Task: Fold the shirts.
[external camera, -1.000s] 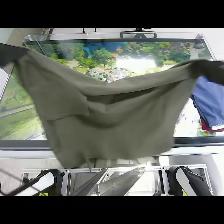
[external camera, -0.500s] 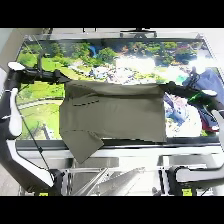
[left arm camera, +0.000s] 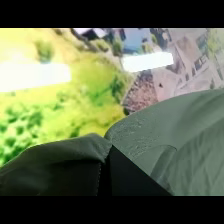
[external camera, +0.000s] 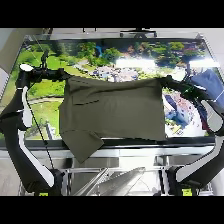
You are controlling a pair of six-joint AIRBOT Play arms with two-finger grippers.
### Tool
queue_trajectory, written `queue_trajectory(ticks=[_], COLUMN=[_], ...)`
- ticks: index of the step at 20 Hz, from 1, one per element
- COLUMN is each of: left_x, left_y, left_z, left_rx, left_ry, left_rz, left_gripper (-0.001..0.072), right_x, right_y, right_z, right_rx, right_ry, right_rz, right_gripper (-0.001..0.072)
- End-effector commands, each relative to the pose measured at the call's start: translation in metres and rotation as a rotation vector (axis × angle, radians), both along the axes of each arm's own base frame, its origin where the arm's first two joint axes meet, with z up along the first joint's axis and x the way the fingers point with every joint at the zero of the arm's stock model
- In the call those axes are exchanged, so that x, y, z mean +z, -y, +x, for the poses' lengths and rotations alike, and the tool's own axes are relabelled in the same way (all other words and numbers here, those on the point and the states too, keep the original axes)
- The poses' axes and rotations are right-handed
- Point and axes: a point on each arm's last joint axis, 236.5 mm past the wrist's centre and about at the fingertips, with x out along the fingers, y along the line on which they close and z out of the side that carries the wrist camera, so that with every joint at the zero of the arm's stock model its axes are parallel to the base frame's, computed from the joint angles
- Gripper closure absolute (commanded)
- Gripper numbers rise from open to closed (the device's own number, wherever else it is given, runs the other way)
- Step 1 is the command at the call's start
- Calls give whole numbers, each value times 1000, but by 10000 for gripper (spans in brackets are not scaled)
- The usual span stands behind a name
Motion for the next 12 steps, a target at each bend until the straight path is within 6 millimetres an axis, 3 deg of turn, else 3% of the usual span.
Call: queue_trajectory(ticks=[1,7,9,12], left_x=[-3,24,17,-9], left_y=[-6,-9,-12,-18], left_z=[9,-14,-29,-46], left_rx=[34,-34,-66,-40], left_ry=[15,2,-48,-123], left_rz=[8,15,26,33], left_gripper=[687,689,696,696], right_x=[4,2,-8,-28], right_y=[1,9,10,12], right_z=[-4,-32,-45,-61], right_rx=[42,145,187,235], right_ry=[7,-13,-58,-126], right_rz=[23,33,12,-50], right_gripper=[693,693,693,694])
